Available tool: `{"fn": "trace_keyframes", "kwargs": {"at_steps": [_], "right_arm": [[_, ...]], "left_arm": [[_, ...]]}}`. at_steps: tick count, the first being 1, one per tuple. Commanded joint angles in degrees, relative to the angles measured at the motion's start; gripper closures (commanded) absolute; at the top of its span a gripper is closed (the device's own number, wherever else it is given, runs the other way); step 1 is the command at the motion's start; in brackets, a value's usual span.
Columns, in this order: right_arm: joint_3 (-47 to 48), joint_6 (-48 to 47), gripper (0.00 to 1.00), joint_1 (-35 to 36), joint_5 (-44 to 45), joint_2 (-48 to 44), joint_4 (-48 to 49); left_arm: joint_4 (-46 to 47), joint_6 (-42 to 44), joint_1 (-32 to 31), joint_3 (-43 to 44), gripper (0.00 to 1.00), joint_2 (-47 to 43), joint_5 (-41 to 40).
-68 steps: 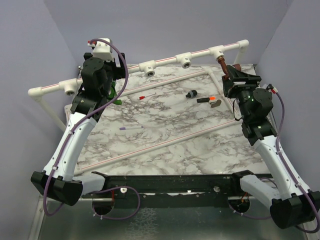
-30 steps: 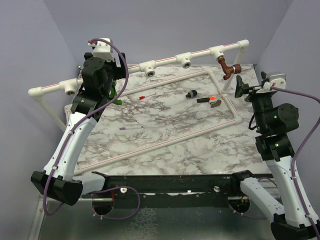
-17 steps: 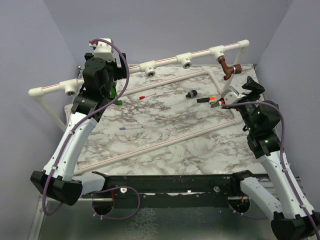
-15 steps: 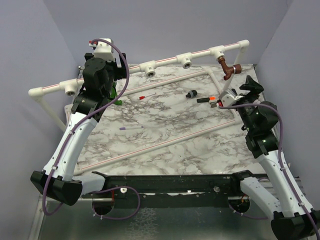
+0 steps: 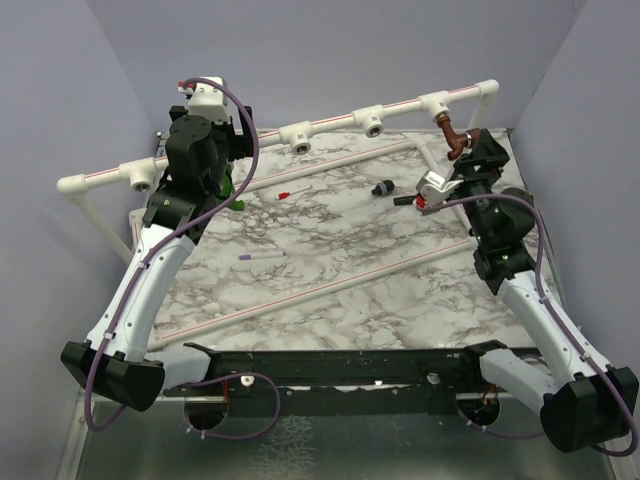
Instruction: Install the water faucets
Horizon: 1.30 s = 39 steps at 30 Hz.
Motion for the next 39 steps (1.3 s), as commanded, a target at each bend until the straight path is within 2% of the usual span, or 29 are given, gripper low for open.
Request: {"fn": "trace_keyframes", "kwargs": {"at_steps": [1,15,19,23,24,26,27,33,36,39], "right_arm": [[2.4,-4.6,0.19,0.5,-0.3,2.5,4.6],[5.2,-4.9,0.38,2.5,0.4,6.6,5.8],[5.1,-4.8,0.47,3.2,0.4,7.1,5.6],[3.7,-4.0,0.64,3.7,2.5,7.5,5.7],[3.3,-3.6,0.71,3.7,3.1,7.5,5.9],[2.6,-2.0,0.93,3.7,4.4,7.5,6.6],[2.4,-1.2,0.99,3.7,5.3,7.4,6.9],[0.0,2.0,1.00,3.8,10.7,7.7,10.3],[-1.4,2.7,0.99,3.8,9.2,7.2,11.5],[0.4,7.2,1.00,3.7,8.3,6.8,10.8]], "left_arm": [[-10.8,-2.2,-3.2,-2.4,0.11,2.5,4.9],[-10.8,-2.0,-3.5,-2.2,0.11,2.6,4.6],[-10.8,-1.8,-3.5,-2.3,0.11,2.6,4.4],[-10.8,-1.8,-3.5,-2.4,0.11,2.5,4.2],[-10.8,-1.7,-3.5,-2.4,0.11,2.5,4.1],[-10.8,-1.7,-3.6,-2.5,0.11,2.4,3.9],[-10.8,-1.7,-3.6,-2.5,0.11,2.4,3.8],[-10.7,-2.2,-3.6,-2.4,0.11,2.9,3.7],[-10.7,-2.3,-3.6,-2.5,0.11,2.9,3.8],[-10.7,-2.2,-3.6,-2.5,0.11,2.7,3.8]]}}
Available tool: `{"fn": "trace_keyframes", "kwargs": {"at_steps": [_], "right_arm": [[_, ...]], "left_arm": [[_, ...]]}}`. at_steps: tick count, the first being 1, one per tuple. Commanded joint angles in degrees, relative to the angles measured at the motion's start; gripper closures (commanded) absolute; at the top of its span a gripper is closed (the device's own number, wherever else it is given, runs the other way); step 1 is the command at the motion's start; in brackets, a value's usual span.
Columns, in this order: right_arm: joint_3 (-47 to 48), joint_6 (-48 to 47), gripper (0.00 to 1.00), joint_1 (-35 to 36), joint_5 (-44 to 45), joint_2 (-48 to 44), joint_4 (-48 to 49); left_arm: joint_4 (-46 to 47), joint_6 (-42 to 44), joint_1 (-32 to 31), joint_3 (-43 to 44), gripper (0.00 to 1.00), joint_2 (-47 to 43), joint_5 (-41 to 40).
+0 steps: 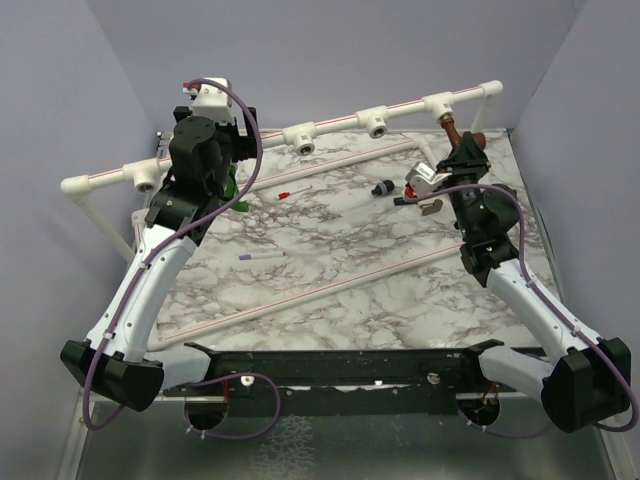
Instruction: Install the water faucets
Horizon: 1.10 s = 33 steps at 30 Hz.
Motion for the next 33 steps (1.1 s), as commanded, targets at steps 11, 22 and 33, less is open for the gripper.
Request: {"fn": "trace_keyframes", "kwargs": {"at_steps": [11,22,33], "right_arm": [[10.7,23.8,0.99,-0.2,-0.2,-1.1,-7.7],[12.3,47.1,0.99,-0.2,-0.4,-0.9,-8.5],[12.3,70.4,1.00,-0.2,1.0,-0.7,-6.2]], "left_arm": [[-10.8,-2.0,-2.2,-2.4,0.11,2.4,4.8],[-10.8,-2.0,-2.2,-2.4,0.11,2.1,5.1],[-10.8,-1.9,-2.3,-2.5,0.11,1.7,5.1]]}}
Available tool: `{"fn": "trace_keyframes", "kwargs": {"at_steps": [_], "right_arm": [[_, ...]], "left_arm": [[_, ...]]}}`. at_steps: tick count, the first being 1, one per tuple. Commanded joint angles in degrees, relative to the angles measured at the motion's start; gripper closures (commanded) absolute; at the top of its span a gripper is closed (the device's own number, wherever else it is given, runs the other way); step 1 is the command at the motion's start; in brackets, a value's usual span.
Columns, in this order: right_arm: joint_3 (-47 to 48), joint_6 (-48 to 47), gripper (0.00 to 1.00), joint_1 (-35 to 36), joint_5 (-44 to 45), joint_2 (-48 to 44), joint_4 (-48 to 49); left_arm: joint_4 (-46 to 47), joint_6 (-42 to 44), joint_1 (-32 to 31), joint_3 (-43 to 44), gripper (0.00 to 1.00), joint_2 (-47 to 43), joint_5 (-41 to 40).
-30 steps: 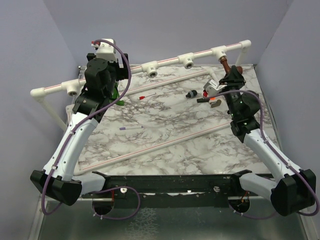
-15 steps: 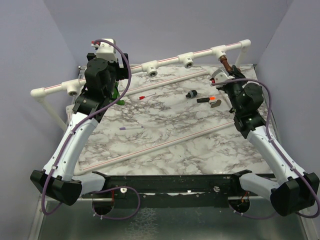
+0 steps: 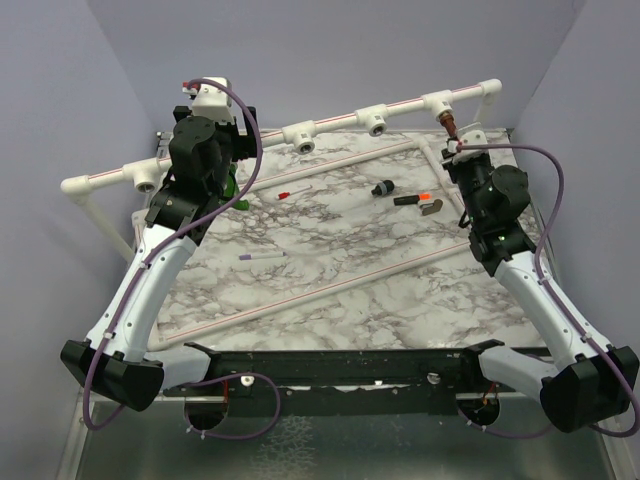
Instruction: Install the water faucets
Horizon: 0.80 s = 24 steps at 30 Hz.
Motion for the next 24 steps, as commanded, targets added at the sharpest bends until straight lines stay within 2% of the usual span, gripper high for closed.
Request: {"fn": "trace_keyframes", "kwargs": {"at_steps": [1,15,24], "right_arm": [[3.0,20.4,1.00,0.3,-0.2,-0.6,6.4],[5.1,49.3,1.00,0.3,1.7,-1.6,0.5],[6.0,72.1,1.00,0.3,4.8,-3.1,-3.0]], "left_arm": [[-11.1,-1.9,-2.3,-2.5,0.11,1.6,5.1],[-11.1,-2.0,-2.4,-2.6,0.11,1.3,5.2],[-11.2,-1.9,-2.5,-2.8,0.11,0.9,5.2]]}}
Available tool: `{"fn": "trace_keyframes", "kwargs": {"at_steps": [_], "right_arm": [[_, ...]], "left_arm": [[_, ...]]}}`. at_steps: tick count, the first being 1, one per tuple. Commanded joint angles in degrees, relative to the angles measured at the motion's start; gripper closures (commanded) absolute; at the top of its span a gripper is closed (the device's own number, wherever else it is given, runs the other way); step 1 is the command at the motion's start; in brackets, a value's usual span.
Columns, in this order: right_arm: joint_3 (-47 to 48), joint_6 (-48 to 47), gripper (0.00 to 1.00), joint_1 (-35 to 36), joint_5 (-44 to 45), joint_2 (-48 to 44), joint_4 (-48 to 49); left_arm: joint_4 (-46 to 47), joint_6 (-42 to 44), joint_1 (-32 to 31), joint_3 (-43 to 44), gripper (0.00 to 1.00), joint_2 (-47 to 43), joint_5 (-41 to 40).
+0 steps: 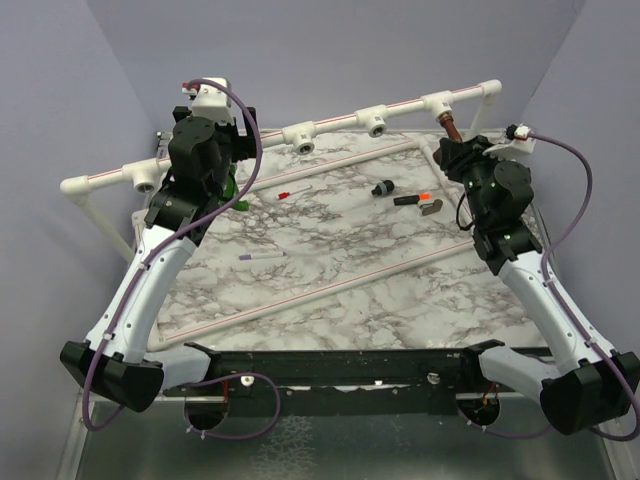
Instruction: Install the water faucets
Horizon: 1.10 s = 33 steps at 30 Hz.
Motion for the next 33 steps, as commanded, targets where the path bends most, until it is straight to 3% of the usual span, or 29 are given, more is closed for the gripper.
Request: {"fn": "trace_keyframes", "kwargs": {"at_steps": [1,20,25,33], "right_arm": [[3.6,20.3,1.00,0.9,-0.7,-2.6,3.0],[-2.7,66.0,0.99,0.8,-3.6,-4.7,5.7],[-2.6,69.8,0.99,0.8,-4.9,-4.9,5.5],[-1.3,65.6,0.97,0.8,-3.4,-6.5,1.4]], "left_arm": [[-10.9,-2.0,-2.5,-2.8,0.11,1.1,5.2],[-11.1,-1.7,-2.6,-2.5,0.11,0.9,5.1],[-11.4,-1.7,-2.6,-2.1,0.11,1.4,5.4],[-11.8,-1.5,-2.6,-1.7,0.11,1.4,5.3]]}}
